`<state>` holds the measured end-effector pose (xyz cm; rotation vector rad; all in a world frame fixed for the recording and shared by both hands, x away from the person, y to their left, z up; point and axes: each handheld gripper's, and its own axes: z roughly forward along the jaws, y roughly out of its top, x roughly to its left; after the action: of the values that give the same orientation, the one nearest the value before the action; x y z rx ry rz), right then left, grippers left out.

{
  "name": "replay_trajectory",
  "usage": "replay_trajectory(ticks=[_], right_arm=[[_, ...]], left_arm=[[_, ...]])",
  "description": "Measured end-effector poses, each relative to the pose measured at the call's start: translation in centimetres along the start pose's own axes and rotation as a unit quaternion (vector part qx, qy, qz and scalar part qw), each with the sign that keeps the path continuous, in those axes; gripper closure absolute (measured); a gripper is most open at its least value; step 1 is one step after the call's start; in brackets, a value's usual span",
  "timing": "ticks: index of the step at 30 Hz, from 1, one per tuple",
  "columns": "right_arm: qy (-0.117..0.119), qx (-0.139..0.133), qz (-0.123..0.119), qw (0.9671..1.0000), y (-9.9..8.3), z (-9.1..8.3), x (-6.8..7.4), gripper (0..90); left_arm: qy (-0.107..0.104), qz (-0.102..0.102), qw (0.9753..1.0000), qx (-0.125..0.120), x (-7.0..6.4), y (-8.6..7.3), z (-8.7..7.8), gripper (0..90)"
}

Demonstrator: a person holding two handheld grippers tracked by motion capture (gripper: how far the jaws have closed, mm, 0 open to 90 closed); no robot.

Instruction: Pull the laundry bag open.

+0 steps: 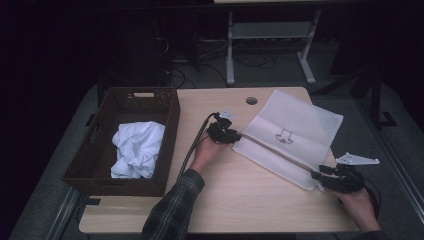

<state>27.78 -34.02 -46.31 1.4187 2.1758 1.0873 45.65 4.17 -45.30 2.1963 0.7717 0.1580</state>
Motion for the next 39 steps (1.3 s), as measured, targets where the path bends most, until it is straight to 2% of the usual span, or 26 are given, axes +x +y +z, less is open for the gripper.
replay_trajectory(ticks=[2,4,6,7,9,10,12,14,15,19,22,24,27,39], right_arm=[[0.007,-0.012,0.008,0.9999,0.1,-0.2,0.1,42.9],[0.018,-0.027,0.016,0.9993,0.3,-0.5,0.3,36.8],[0.019,-0.035,0.02,0.999,0.5,-0.7,0.7,30.6],[0.019,-0.038,0.02,0.9989,0.6,-0.7,0.9,28.8],[0.019,-0.043,0.021,0.9987,0.7,-0.7,1.2,25.5],[0.016,-0.044,0.021,0.9987,0.7,-0.7,1.4,25.8],[0.007,-0.046,0.022,0.9987,0.9,-0.5,1.7,22.5],[0.029,-0.042,0.008,0.9986,0.9,-0.3,1.9,12.9],[0.036,-0.039,0.004,0.9986,0.9,-0.3,1.9,14.4],[0.028,-0.034,-0.012,0.9989,1.1,-0.2,2.5,14.2],[0.022,-0.034,-0.017,0.999,1.2,-0.1,2.8,14.3],[0.016,-0.037,-0.014,0.9991,1.3,0.0,3.0,14.3],[0.014,-0.042,-0.01,0.999,1.4,0.0,3.3,14.2],[0.033,-0.047,-0.021,0.9981,1.8,-0.2,4.3,14.0]], left_arm=[[-0.006,-0.006,1.0,-0.001,0.0,-0.1,-0.1,48.8],[-0.016,-0.014,0.9998,-0.007,-0.1,-0.3,-0.5,42.2],[-0.021,-0.015,0.9996,-0.012,-0.2,-0.5,-0.9,35.5],[-0.019,-0.017,0.9996,-0.014,-0.3,-0.6,-1.1,33.5],[0.002,-0.019,0.9998,-0.009,-0.6,-0.6,-1.4,31.5],[0.005,-0.021,0.9997,-0.006,-0.7,-0.7,-1.5,29.2],[-0.008,-0.036,0.9993,-0.004,-0.7,-0.9,-1.8,27.6],[-0.014,-0.034,0.9993,-0.001,-0.7,-1.1,-2.1,22.7],[-0.018,-0.028,0.9994,-0.004,-0.8,-1.3,-2.3,19.5],[-0.029,-0.021,0.9993,-0.007,-1.0,-1.9,-3.2,18.9],[-0.02,-0.017,0.9995,-0.015,-1.4,-2.1,-3.8,18.9],[-0.004,-0.016,0.9997,-0.018,-1.7,-2.2,-4.3,18.8],[-0.002,-0.021,0.9995,-0.023,-2.2,-2.4,-5.0,18.8],[-0.004,-0.014,0.9997,-0.019,-4.3,-4.2,-7.3,18.6]])
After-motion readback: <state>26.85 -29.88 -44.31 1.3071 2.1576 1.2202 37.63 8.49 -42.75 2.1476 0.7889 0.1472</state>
